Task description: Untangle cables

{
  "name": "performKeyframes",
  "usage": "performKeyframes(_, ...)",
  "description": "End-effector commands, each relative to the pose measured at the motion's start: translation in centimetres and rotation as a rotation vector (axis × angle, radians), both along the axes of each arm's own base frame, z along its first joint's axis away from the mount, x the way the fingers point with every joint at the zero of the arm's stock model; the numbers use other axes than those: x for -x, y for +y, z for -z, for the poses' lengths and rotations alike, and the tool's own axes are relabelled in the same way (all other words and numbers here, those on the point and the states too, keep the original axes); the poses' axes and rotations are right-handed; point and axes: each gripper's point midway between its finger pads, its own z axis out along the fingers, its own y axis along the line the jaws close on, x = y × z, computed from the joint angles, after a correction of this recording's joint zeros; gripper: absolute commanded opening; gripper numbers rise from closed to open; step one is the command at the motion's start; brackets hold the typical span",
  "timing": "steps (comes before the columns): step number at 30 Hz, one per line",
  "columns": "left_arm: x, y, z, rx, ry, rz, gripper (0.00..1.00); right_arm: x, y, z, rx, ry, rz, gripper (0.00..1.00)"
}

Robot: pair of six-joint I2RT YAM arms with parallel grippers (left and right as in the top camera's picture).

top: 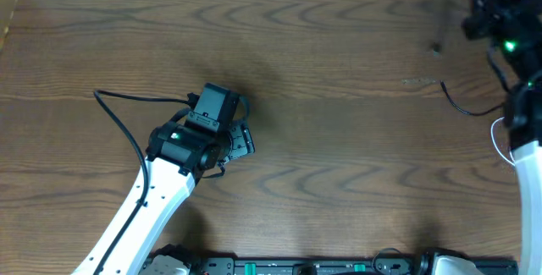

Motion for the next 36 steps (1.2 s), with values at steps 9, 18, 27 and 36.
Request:
performKeyframes(9, -0.2, 0.3, 0.2, -0.02, 0.006, 0.0, 0.74, 4.8, -18.7, 6.3, 0.262, 0.331, 0.733, 0.01)
performKeyframes(18, 0.0, 0.4, 0.3, -0.022, 0.011, 0.0, 0.74, 5.6, -21.1, 11.1, 0.267, 0.51, 0.804, 0.01)
performKeyframes(27, 0.3, 0.5, 0.4, -0.029, 0.027, 0.0, 0.74, 5.1, -21.9, 14.6, 0.257, 0.611, 0.793, 0.03)
performKeyframes(36, 0.3, 0.5, 0.4, -0.029, 0.027, 0.0, 0.74, 3.2, -18.7, 15.3, 0.174, 0.583, 0.588, 0.56)
